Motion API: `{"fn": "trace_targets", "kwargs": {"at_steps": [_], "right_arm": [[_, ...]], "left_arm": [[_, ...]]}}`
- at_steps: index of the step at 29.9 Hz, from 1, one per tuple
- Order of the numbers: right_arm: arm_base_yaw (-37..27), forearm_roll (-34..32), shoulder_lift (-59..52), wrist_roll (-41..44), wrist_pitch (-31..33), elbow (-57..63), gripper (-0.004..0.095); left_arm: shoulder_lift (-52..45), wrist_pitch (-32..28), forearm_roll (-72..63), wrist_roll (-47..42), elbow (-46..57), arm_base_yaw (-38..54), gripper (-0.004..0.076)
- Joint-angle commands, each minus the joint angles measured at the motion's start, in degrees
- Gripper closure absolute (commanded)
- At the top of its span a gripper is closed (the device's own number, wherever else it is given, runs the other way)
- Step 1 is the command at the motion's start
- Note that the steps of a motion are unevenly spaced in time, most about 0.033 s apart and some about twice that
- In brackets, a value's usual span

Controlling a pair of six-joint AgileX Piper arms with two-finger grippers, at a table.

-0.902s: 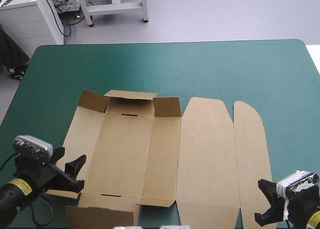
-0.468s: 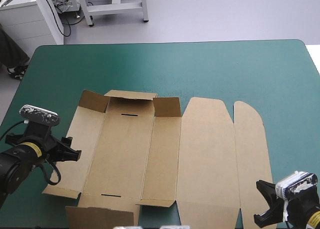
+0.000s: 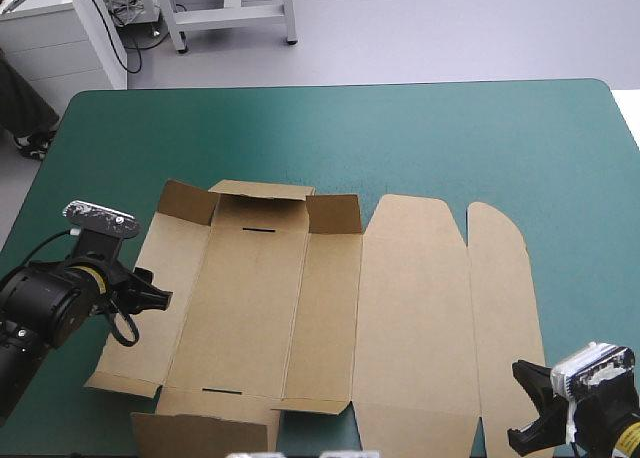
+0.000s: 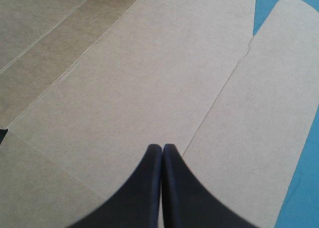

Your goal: Fold the box

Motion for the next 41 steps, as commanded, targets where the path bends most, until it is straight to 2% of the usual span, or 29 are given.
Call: {"fn": "trace_targets", "kwargs": {"at_steps": [1,4,10,15,17,24,28,31,35,41], "right_arm": [[-0.19,-0.23,0.64,-0.53,-3.99,-1.37,0.0927],[-0.19,-0.23,0.64,-0.53,-3.99,-1.37,0.0927],[-0.19,-0.23,0.64,-0.53,-3.99,-1.37,0.0927],[-0.19,-0.16,0.64,-0.75,-3.99,-1.37,0.0927],[-0.19,-0.11,0.64,-0.75,-3.99,-1.37,0.0927],[-0.19,-0.11,0.64,-1.21,-3.99,-1.37,0.0927],[-0.19,-0.11,0.64,-1.19,-4.03,-1.37,0.0928],[-0.19,-0.11,0.64,-1.19,-4.12,-1.37,0.0928],[-0.19,-0.11,0.64,-2.02,-4.12,-1.37,0.0928],[-0.19,-0.11,0.64,-2.02,-4.12,-1.37,0.0928]], "left_arm": [[0.95,-3.36,-3.68,-1.02,-2.05,-0.03,0.0281],[2.59,-5.29,-7.45,-0.78,-2.67,-0.03,0.0281],[6.24,-4.47,-8.38,-0.78,-4.66,0.11,0.0281],[7.74,-2.10,-9.00,0.30,-4.81,8.31,0.0282],[7.85,-0.64,-12.21,3.95,-4.81,13.29,0.0282],[7.85,2.35,-30.49,27.06,-4.81,31.52,0.0281],[8.62,3.23,-32.64,33.28,-4.66,40.12,0.0281],[10.69,5.41,-36.14,34.33,-3.99,43.87,0.0281],[13.90,5.61,-42.27,42.31,-0.94,43.78,0.0281],[16.33,5.43,-41.97,46.63,0.04,43.78,0.0281]]}}
